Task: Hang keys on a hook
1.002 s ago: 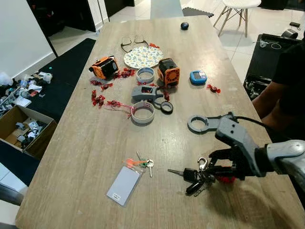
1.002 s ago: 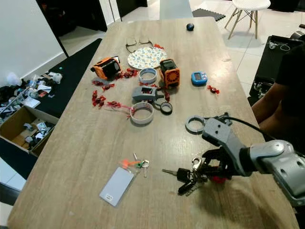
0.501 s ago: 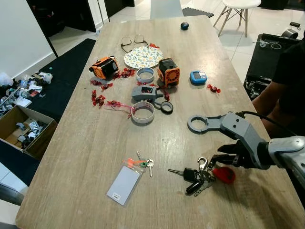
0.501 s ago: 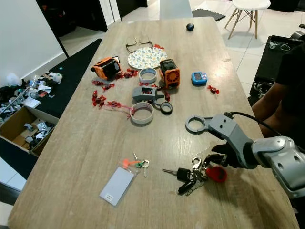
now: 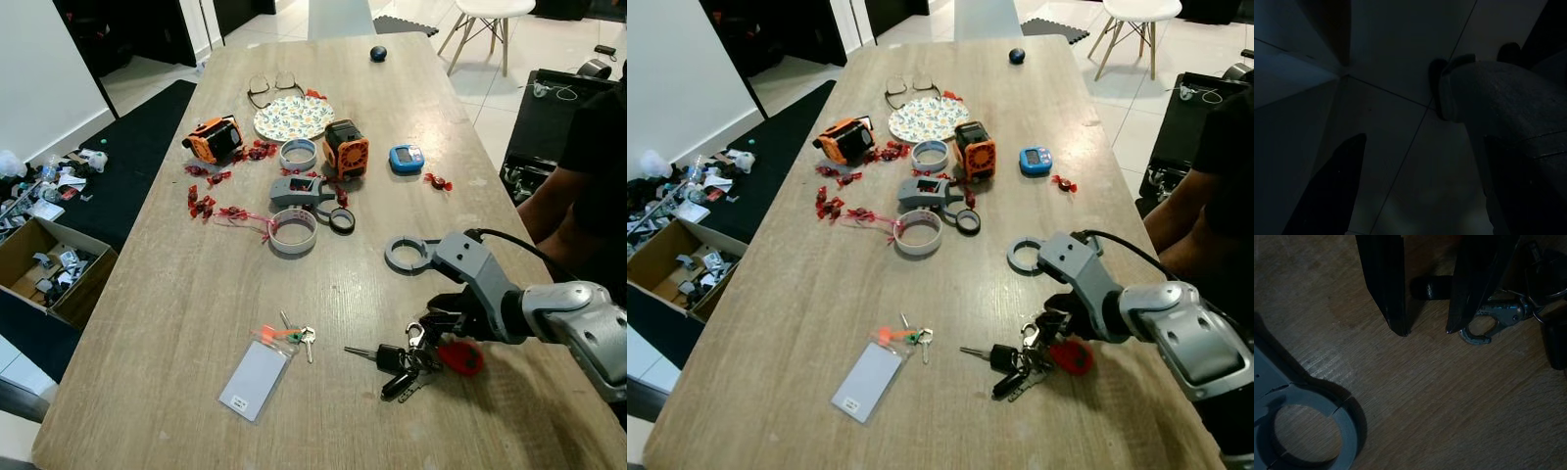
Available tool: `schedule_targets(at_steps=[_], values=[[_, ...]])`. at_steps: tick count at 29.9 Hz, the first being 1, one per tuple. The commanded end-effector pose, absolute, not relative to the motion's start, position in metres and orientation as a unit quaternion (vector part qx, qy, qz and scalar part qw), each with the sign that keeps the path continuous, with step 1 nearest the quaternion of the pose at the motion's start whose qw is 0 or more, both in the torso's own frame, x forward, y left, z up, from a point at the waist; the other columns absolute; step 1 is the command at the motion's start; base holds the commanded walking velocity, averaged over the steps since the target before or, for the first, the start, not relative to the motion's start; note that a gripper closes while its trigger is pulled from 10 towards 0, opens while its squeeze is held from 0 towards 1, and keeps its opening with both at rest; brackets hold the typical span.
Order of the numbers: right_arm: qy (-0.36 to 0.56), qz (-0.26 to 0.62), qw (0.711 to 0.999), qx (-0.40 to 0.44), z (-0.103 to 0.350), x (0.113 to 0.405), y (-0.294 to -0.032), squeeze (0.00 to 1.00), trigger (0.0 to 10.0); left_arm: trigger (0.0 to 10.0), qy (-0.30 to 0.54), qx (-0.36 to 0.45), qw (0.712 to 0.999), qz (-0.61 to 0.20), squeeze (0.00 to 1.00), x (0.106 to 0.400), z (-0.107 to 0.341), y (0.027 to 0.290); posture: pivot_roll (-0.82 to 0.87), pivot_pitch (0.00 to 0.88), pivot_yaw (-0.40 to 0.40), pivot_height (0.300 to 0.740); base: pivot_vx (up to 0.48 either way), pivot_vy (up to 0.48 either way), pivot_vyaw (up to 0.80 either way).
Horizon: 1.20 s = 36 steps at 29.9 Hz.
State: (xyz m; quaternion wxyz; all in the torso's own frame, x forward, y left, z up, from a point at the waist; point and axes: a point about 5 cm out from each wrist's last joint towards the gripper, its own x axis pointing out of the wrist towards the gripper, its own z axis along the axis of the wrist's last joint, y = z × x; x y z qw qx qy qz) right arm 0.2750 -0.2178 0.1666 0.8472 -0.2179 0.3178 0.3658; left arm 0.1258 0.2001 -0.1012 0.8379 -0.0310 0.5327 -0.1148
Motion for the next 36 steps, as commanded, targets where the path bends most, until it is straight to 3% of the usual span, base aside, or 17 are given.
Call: schedule_targets(at_steps=[1,14,22,29,36], values=[[0.336,0.393,0.831,-0.204,0.157,0.270,-0.208,0.00,10.0,10.0,0.554,-0.031,0.824,-0.119,0.00,0.113,-0.105,0.202,-0.14,0.132,0.120,0.740,0.000,0.000,0.00],[0.332,0.437,0.814,-0.192,0.158,0.262,-0.195,0.00,10.0,10.0,0.554,-0.031,0.823,-0.120,0.00,0.113,-0.105,0.202,-0.14,0.132,0.120,0.740,0.000,0.000,0.00],[0.324,0.423,0.825,-0.190,0.161,0.266,-0.196,0.00,10.0,10.0,0.554,-0.031,0.823,-0.119,0.00,0.113,-0.105,0.202,-0.13,0.134,0.116,0.740,0.000,0.000,0.00],[0.263,0.444,0.842,-0.158,0.188,0.264,-0.194,0.00,10.0,10.0,0.555,-0.031,0.822,-0.120,0.00,0.113,-0.105,0.202,-0.14,0.137,0.118,0.740,0.000,0.000,0.00],[0.264,0.454,0.836,-0.158,0.186,0.262,-0.188,0.00,10.0,10.0,0.555,-0.029,0.823,-0.121,0.00,0.113,-0.105,0.202,-0.14,0.137,0.118,0.740,0.000,0.000,0.00]])
